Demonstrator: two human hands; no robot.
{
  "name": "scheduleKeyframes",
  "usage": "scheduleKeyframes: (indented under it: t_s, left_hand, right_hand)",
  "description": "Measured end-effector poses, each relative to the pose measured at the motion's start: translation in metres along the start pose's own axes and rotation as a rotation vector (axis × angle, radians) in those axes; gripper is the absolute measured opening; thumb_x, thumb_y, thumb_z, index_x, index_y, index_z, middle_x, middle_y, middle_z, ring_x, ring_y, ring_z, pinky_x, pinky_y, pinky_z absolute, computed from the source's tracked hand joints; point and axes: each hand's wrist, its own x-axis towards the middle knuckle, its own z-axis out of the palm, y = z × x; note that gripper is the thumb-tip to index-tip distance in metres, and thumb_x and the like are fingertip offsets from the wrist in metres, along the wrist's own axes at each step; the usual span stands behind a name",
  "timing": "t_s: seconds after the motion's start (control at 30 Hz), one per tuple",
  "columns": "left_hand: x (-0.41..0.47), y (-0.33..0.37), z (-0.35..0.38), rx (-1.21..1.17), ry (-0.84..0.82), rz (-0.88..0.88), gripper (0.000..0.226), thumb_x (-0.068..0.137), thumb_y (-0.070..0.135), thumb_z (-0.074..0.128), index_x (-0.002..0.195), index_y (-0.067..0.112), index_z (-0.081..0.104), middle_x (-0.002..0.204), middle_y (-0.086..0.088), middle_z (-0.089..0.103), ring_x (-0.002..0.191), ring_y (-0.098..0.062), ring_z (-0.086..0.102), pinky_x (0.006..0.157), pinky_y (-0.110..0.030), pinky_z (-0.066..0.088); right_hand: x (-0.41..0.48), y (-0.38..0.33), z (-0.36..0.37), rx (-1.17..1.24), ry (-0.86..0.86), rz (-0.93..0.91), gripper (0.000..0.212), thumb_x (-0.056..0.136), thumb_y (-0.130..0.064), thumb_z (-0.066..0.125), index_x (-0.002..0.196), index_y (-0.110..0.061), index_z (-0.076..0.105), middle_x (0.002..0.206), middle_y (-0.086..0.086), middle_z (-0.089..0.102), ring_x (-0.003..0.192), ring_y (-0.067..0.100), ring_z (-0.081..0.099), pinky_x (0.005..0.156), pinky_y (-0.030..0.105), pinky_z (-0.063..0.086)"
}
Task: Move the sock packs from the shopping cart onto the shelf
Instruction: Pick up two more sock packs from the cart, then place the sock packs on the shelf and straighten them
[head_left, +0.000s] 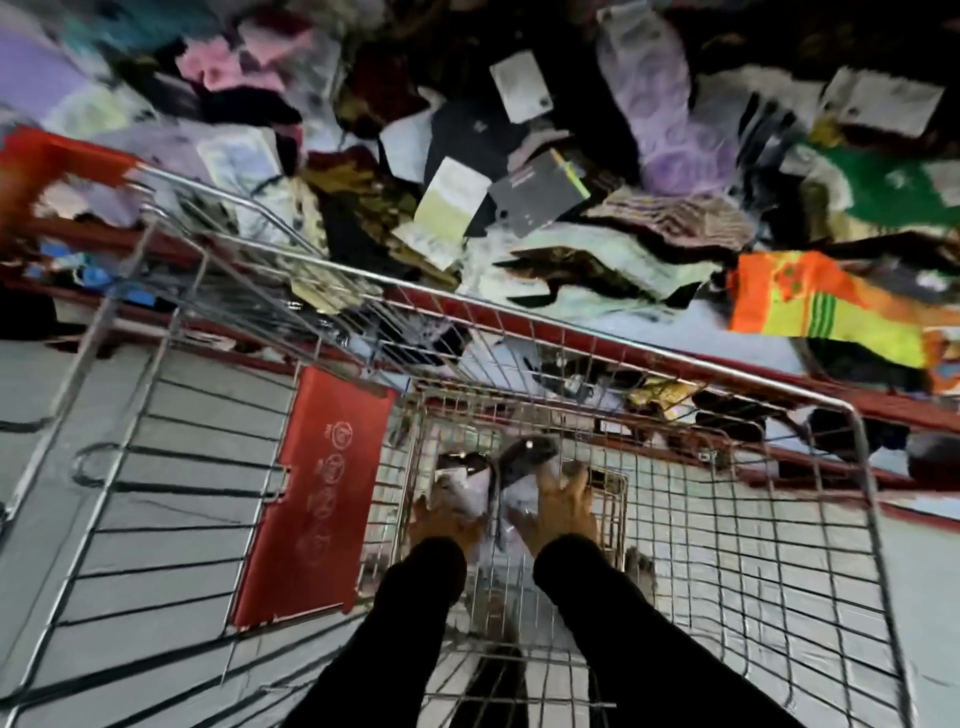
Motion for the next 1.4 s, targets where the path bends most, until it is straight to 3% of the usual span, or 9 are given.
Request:
scheduleKeyframes:
  t_s: [0.2,0.37,0.63,0.8,0.9,1.0,1.13,1.3,1.4]
  left_hand:
    - [0.019,-0.006,0.005,-0.033,0.126,-0.045,0.093,0.092,0.042,0.067,0.159,0.011,0.009,0.16,-0.018,0.029,0.145,-0.037,0.036,0.117,-0.043,0.036]
    - [0.012,-0.01,-0.001,-0.19,0.192,-0.101,0.102,0.065,0.038,0.09,0.144,0.023,0.027,0.137,-0.017,0.048,0.124,-0.044,0.055,0.101,-0.048,0.051]
    - [-0.056,0.015,-0.036,-0.378,0.283,-0.02,0.102,0.053,0.052,0.091,0.134,0.01,0.045,0.135,-0.009,0.052,0.125,-0.03,0.055,0.101,-0.032,0.049]
    - [-0.121,0.037,-0.064,-0.604,0.429,0.216,0.094,0.045,0.054,0.09,0.121,0.017,0.049,0.115,-0.004,0.064,0.101,-0.023,0.064,0.096,-0.034,0.054]
    - [-0.158,0.053,-0.084,-0.715,0.512,0.383,0.088,0.049,0.036,0.096,0.119,0.022,0.046,0.109,-0.006,0.062,0.091,-0.018,0.064,0.087,-0.038,0.058]
    - [-0.188,0.071,-0.11,-0.78,0.577,0.514,0.1,0.047,0.035,0.096,0.13,0.023,0.043,0.119,0.001,0.055,0.105,-0.018,0.061,0.095,-0.037,0.055]
    - [-0.229,0.1,-0.153,-0.777,0.674,0.705,0.096,0.058,0.027,0.096,0.134,0.022,0.038,0.128,0.005,0.045,0.12,-0.018,0.052,0.105,-0.032,0.045]
    - [-0.275,0.141,-0.198,-0.828,0.806,0.925,0.091,0.065,0.022,0.095,0.133,0.027,0.036,0.134,0.003,0.044,0.122,-0.018,0.051,0.106,-0.038,0.049]
    - [-0.301,0.176,-0.22,-0.86,0.868,1.019,0.094,0.066,0.012,0.094,0.139,0.011,0.035,0.138,-0.003,0.041,0.119,-0.012,0.046,0.103,-0.016,0.048]
  right_hand:
    - [0.013,-0.001,0.014,-0.067,-0.015,0.035,0.105,0.079,-0.072,0.061,0.156,-0.026,0.006,0.163,0.024,0.0,0.151,0.044,0.012,0.113,0.05,0.037]
    - [0.008,-0.002,0.009,0.059,0.063,0.061,0.105,0.073,-0.058,0.076,0.148,-0.017,0.016,0.149,0.023,0.024,0.139,0.043,0.035,0.105,0.047,0.048]
    - [-0.052,0.014,-0.059,0.131,0.165,0.005,0.139,0.068,-0.07,0.073,0.153,0.001,-0.012,0.164,0.024,0.001,0.152,0.036,0.016,0.121,0.042,0.027]
    - [-0.122,0.013,-0.133,0.221,0.327,-0.112,0.14,0.065,-0.067,0.077,0.154,0.001,-0.006,0.164,0.024,0.005,0.153,0.035,0.012,0.124,0.041,0.023]
    - [-0.163,0.013,-0.174,0.242,0.489,-0.161,0.134,0.06,-0.069,0.078,0.153,0.001,0.012,0.159,0.024,0.022,0.146,0.037,0.03,0.119,0.044,0.034]
    - [-0.192,0.013,-0.211,0.244,0.679,-0.222,0.122,0.055,-0.063,0.083,0.144,0.001,0.031,0.141,0.018,0.043,0.127,0.036,0.05,0.104,0.047,0.048]
    - [-0.222,0.014,-0.258,0.408,0.901,-0.369,0.105,0.058,-0.043,0.09,0.138,-0.005,0.034,0.134,0.01,0.042,0.117,0.023,0.049,0.084,0.03,0.051]
    - [-0.234,0.013,-0.314,0.614,1.082,-0.551,0.1,0.06,-0.034,0.09,0.139,-0.018,0.031,0.134,-0.002,0.036,0.123,0.013,0.041,0.095,0.017,0.036]
    - [-0.236,0.006,-0.349,0.748,1.182,-0.65,0.101,0.059,-0.031,0.092,0.136,-0.017,0.029,0.13,-0.003,0.035,0.123,0.015,0.043,0.102,0.02,0.038]
